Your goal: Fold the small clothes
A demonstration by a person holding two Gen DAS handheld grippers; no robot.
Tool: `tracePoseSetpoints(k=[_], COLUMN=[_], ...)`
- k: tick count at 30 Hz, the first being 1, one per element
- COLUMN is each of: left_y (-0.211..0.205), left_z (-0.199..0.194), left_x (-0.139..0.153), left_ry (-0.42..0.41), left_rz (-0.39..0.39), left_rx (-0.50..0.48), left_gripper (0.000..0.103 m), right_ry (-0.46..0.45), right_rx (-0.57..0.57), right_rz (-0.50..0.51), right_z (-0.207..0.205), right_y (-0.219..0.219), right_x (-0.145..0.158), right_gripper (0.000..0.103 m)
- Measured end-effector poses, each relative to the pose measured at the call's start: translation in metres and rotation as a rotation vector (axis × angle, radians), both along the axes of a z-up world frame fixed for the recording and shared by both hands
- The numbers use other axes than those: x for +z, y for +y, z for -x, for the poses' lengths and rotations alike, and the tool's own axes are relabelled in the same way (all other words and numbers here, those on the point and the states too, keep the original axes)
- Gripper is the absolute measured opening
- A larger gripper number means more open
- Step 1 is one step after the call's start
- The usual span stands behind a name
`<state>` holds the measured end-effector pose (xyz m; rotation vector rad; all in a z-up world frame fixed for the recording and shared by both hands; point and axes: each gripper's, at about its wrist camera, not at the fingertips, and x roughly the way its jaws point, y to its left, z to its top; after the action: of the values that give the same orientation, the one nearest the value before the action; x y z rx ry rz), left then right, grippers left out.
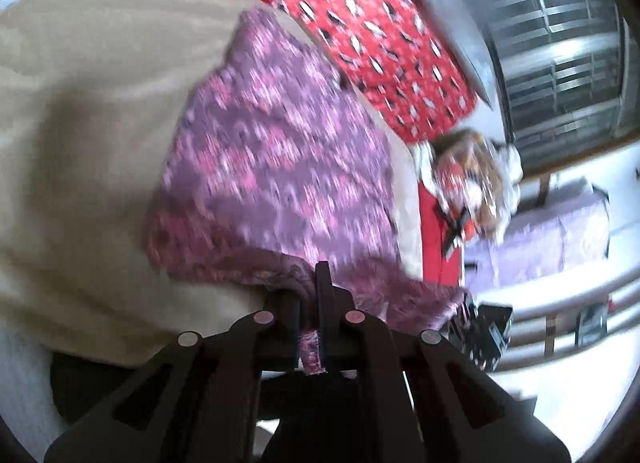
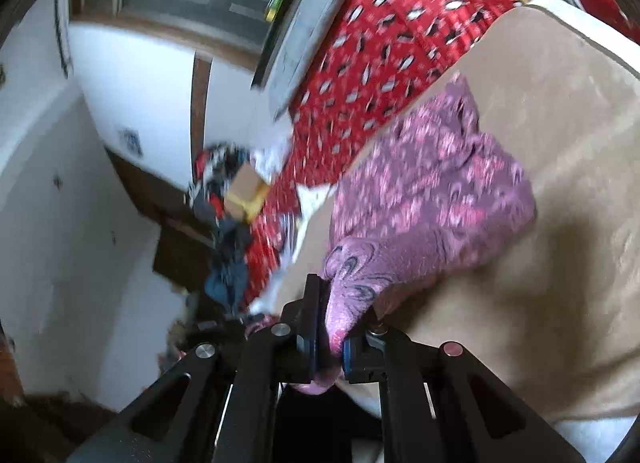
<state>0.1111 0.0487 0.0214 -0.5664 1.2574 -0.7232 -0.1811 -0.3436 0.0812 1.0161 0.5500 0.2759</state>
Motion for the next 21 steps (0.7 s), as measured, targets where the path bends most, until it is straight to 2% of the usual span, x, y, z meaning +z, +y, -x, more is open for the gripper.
tracePoseSetpoints(k=[5,10,15,21], left_y=[-0.005,-0.021,-0.045,-0.074], left_z=[-0.044,-0.102,-0.167,-0.239], left_x=[-0.001,-0.006,-0.015,-0.028], left_ry=[-0.008,-0.010,-0.016,-0.025], left_rz=[-0.034,-0.032,-0.032,-0.076], left_rx=[0.071,0.122,0.163,0.202], left_gripper=[0.004,0.004,0.004,0.004], right_ry=[0.058,0.125,0.115,0.114], right_rx=[-0.072,-0.096,-0.154,-0.272], right_rz=[-0.033,-0.024,-0.029,-0.046], right_z=[-0.033,-0.093,-0.157,-0.218], right_y=[-0.032,-0.054,-0.084,-0.127], right_x=[-0.008,-0.023,-0.037,-0.058], right_gripper=[0.008,0.008,0.008,0.006])
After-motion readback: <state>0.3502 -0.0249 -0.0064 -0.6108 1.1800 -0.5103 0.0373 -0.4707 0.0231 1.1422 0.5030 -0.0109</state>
